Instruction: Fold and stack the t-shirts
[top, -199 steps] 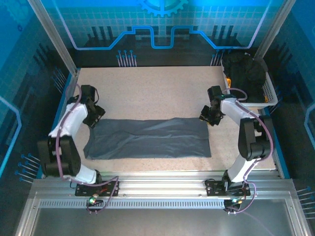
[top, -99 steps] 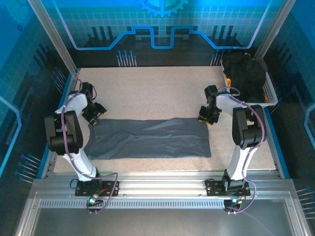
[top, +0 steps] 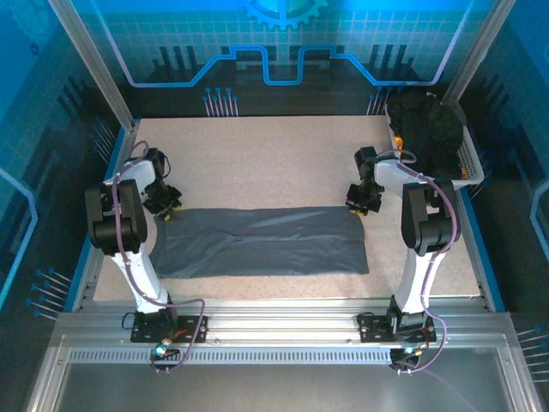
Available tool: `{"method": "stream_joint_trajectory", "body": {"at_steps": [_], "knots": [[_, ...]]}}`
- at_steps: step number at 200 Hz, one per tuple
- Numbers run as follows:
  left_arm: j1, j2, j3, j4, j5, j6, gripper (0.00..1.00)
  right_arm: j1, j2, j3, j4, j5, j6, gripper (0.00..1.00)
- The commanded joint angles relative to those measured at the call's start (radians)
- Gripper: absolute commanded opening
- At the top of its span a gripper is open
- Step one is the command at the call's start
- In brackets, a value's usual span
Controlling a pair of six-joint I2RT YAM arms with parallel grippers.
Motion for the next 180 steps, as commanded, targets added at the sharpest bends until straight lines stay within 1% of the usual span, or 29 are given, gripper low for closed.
{"method": "stream_joint_trajectory", "body": {"at_steps": [1, 4, 34, 70, 98, 120, 139, 164, 168, 172, 173, 179, 180], "knots": [[0.023, 0.015, -0.002, 0.004, 0.013, -0.020, 0.02, -0.013, 0.039, 0.009, -0.038, 0.056, 0.011, 0.00], [0.027, 0.015, -0.002, 0.005, 0.015, -0.022, 0.00, -0.013, 0.039, 0.010, -0.041, 0.062, 0.013, 0.00], [0.060, 0.008, 0.004, 0.024, 0.065, -0.030, 0.00, -0.030, 0.018, 0.023, -0.055, 0.110, 0.032, 0.00], [0.062, 0.037, 0.064, 0.043, 0.157, -0.046, 0.00, -0.075, 0.027, 0.081, -0.061, 0.100, 0.014, 0.00], [0.053, 0.067, 0.118, 0.073, 0.235, -0.077, 0.00, -0.094, 0.091, 0.199, -0.085, 0.072, -0.031, 0.00], [0.036, 0.108, 0.188, 0.078, 0.276, -0.080, 0.00, -0.102, 0.161, 0.310, -0.109, 0.038, -0.064, 0.00], [0.030, 0.143, 0.244, 0.077, 0.294, -0.078, 0.00, -0.105, 0.239, 0.424, -0.160, 0.016, -0.092, 0.00], [0.030, 0.163, 0.281, 0.082, 0.296, -0.065, 0.00, -0.113, 0.311, 0.524, -0.207, -0.056, -0.120, 0.00], [0.030, 0.162, 0.283, 0.078, 0.293, -0.062, 0.05, -0.116, 0.318, 0.537, -0.217, -0.065, -0.124, 0.00], [0.030, 0.160, 0.285, 0.075, 0.291, -0.059, 0.12, -0.115, 0.323, 0.545, -0.226, -0.068, -0.127, 0.03], [0.030, 0.159, 0.284, 0.075, 0.290, -0.058, 0.13, -0.115, 0.324, 0.548, -0.230, -0.068, -0.128, 0.05], [0.030, 0.144, 0.282, 0.070, 0.281, -0.054, 0.24, -0.116, 0.321, 0.551, -0.237, -0.069, -0.130, 0.11], [0.029, 0.144, 0.281, 0.069, 0.278, -0.053, 0.26, -0.116, 0.319, 0.551, -0.239, -0.069, -0.131, 0.13]]}}
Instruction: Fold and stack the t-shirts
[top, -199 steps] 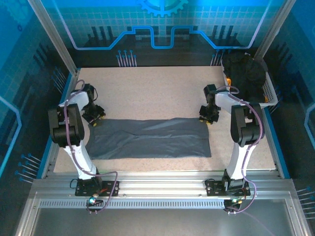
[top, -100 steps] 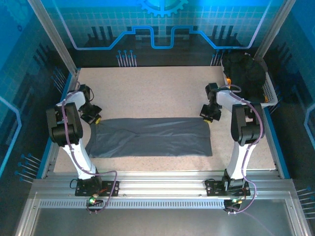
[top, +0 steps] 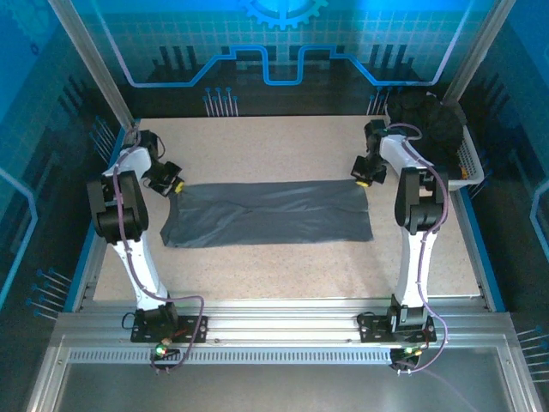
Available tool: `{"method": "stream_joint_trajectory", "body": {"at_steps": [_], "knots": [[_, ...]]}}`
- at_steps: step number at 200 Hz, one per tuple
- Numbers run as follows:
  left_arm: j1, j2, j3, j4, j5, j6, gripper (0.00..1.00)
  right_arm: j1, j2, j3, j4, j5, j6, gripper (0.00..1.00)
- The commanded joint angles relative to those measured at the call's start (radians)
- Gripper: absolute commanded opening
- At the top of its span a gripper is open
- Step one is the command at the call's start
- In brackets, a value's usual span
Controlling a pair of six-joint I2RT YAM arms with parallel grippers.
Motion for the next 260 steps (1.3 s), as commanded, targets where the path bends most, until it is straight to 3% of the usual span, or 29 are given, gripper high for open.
{"method": "stream_joint_trajectory", "body": {"at_steps": [1, 13, 34, 62, 88, 127, 172, 221, 245, 260], "knots": [[0.000, -0.009, 0.026, -0.013, 0.005, 0.007, 0.28, -0.023, 0.030, 0.052, -0.100, -0.048, -0.041, 0.15], [-0.001, -0.058, -0.001, -0.013, -0.015, 0.015, 0.45, -0.022, -0.003, 0.030, -0.096, -0.047, -0.041, 0.30], [-0.017, -0.176, -0.071, -0.009, -0.053, 0.045, 0.52, -0.018, -0.104, -0.041, -0.066, -0.034, -0.035, 0.44], [-0.096, -0.308, -0.194, 0.014, -0.030, 0.097, 0.54, 0.012, -0.271, -0.169, 0.006, -0.032, -0.014, 0.49], [-0.207, -0.331, -0.273, 0.085, 0.040, 0.178, 0.59, 0.077, -0.375, -0.253, 0.073, -0.082, -0.016, 0.51], [-0.276, -0.233, -0.256, 0.122, 0.082, 0.305, 0.57, 0.157, -0.473, -0.351, 0.226, -0.315, -0.021, 0.53], [-0.301, -0.166, -0.276, 0.145, 0.057, 0.413, 0.58, 0.226, -0.522, -0.369, 0.236, -0.365, -0.008, 0.55], [-0.310, -0.180, -0.330, 0.182, 0.084, 0.395, 0.56, 0.244, -0.536, -0.390, 0.244, -0.378, 0.019, 0.54], [-0.311, -0.246, -0.379, 0.204, 0.096, 0.359, 0.48, 0.245, -0.529, -0.388, 0.244, -0.377, 0.021, 0.54], [-0.314, -0.273, -0.405, 0.209, 0.107, 0.340, 0.37, 0.245, -0.520, -0.382, 0.246, -0.377, 0.022, 0.54]]}}
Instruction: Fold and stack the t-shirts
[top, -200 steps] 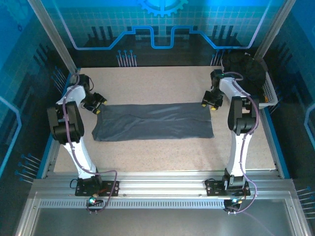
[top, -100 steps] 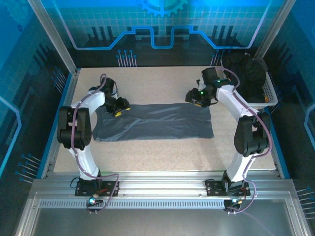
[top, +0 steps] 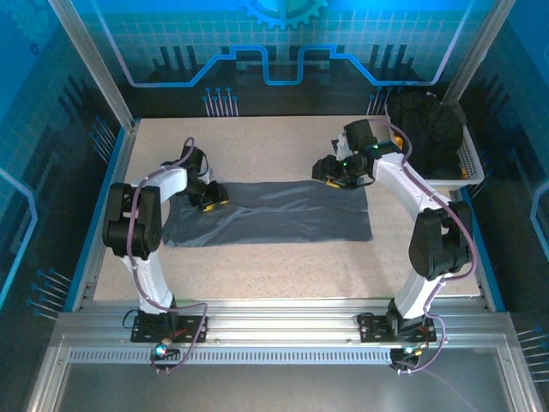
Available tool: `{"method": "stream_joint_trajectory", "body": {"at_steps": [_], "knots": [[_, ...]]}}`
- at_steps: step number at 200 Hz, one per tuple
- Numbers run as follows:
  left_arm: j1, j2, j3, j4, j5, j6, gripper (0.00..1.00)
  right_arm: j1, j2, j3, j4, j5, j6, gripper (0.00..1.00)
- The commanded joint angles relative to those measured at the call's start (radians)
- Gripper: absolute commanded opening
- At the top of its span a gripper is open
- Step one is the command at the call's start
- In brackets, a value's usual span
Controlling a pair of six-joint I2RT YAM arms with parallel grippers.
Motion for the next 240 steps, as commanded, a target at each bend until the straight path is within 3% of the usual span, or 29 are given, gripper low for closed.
{"method": "stream_joint_trajectory", "body": {"at_steps": [1, 75, 158, 202, 240], "knots": [[-0.014, -0.070, -0.047, 0.011, 0.042, -0.033, 0.36, 0.011, -0.009, -0.003, 0.006, -0.026, 0.013, 0.54], [-0.043, -0.195, -0.140, -0.010, 0.099, -0.146, 0.00, 0.011, 0.016, 0.008, 0.003, -0.027, 0.013, 0.52], [-0.119, -0.317, -0.276, -0.022, 0.151, -0.399, 0.00, 0.011, 0.007, -0.030, 0.011, -0.033, 0.008, 0.51], [-0.194, -0.320, -0.318, -0.010, 0.133, -0.576, 0.06, 0.011, 0.007, -0.042, 0.018, -0.037, 0.008, 0.51], [-0.248, -0.304, -0.333, -0.019, 0.150, -0.654, 0.37, 0.011, 0.001, -0.060, 0.023, -0.040, 0.009, 0.51]]}}
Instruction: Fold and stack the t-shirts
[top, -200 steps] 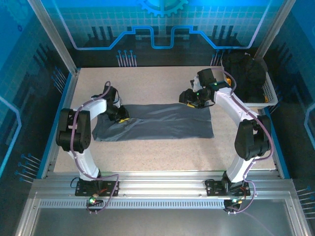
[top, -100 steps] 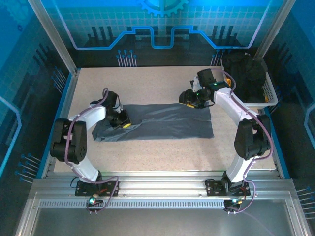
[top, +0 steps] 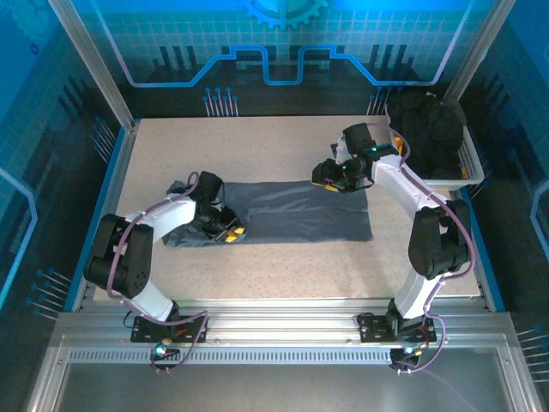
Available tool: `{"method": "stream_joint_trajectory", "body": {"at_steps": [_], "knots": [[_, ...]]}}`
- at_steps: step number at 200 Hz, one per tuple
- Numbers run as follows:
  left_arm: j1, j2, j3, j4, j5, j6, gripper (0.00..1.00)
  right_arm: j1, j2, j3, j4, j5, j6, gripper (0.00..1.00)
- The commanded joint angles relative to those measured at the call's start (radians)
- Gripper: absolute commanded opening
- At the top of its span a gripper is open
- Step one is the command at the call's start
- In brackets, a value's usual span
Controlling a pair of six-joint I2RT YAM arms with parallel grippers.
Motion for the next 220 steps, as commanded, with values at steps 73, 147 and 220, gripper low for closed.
{"method": "stream_joint_trajectory", "body": {"at_steps": [73, 147, 220], "knots": [[-0.001, -0.085, 0.108, -0.132, -0.095, -0.064, 0.42, 0.014, -0.042, -0.080, 0.022, -0.022, 0.014, 0.51], [0.059, -0.035, 0.188, -0.311, -0.408, -0.001, 0.53, 0.076, -0.039, -0.056, 0.016, -0.050, -0.006, 0.51], [0.340, -0.171, 0.043, -0.261, -0.363, -0.207, 0.57, 0.157, 0.004, -0.036, 0.062, -0.101, 0.020, 0.51]]}}
